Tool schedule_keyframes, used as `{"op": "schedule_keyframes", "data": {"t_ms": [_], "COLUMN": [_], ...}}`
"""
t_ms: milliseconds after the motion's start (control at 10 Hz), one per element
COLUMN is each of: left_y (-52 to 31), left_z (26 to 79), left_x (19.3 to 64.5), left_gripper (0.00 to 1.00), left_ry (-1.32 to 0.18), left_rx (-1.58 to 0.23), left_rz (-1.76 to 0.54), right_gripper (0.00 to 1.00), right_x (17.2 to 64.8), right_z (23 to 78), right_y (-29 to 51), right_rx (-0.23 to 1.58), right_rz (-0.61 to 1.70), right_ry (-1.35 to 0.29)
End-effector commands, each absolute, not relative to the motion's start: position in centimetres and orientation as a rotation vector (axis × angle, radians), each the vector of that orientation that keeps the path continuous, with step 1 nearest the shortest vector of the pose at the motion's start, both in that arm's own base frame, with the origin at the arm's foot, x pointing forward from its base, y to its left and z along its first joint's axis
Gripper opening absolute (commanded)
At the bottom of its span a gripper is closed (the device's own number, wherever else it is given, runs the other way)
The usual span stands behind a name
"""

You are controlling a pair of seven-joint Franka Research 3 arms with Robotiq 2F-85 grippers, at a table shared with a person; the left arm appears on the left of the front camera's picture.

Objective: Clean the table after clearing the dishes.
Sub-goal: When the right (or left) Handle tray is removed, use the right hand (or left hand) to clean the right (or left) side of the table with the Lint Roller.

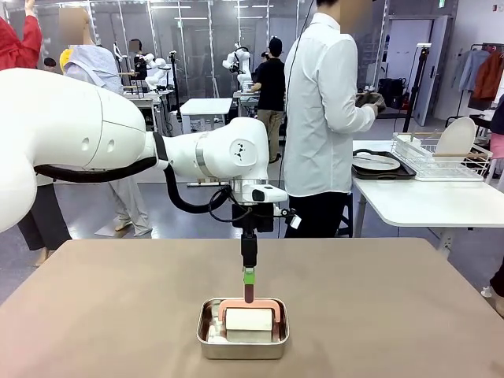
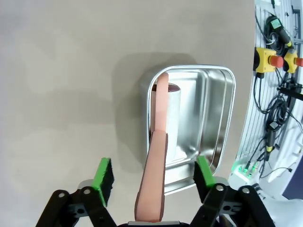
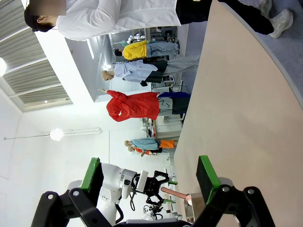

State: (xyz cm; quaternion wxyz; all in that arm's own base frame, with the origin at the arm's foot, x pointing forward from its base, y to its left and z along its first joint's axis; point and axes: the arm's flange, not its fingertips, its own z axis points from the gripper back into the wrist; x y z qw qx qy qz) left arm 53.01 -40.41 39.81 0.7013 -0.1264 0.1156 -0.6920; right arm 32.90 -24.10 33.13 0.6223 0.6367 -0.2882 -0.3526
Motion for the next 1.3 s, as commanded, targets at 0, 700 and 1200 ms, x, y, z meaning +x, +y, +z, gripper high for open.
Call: {"op": "schedule_keyframes", "data": {"t_ms": [0,700,1200], "left_y": [-39.7,-39.8,-34.1], "left_z": [39.3,39.6,45.8], "left_x": [52.5,52.6,49.2], "left_gripper": [0.71,0.22,0.00], "left_ry": [0.234,0.228,0.144], "left_rx": [-0.323,-0.342,-0.345], "left_rz": [-1.533,-1.537,-1.196], "right_gripper": [1.00,1.00,1.00], "right_x": [32.6,32.6,32.6], "right_z": [33.4,33.4,33.4], "right_y": [-24.2,-24.2,-24.2], "right_rx": [1.461,1.461,1.461], "right_rz": [-0.793,-0.793,-0.793], "right_ry": [-0.657,-0.657,-0.657]}}
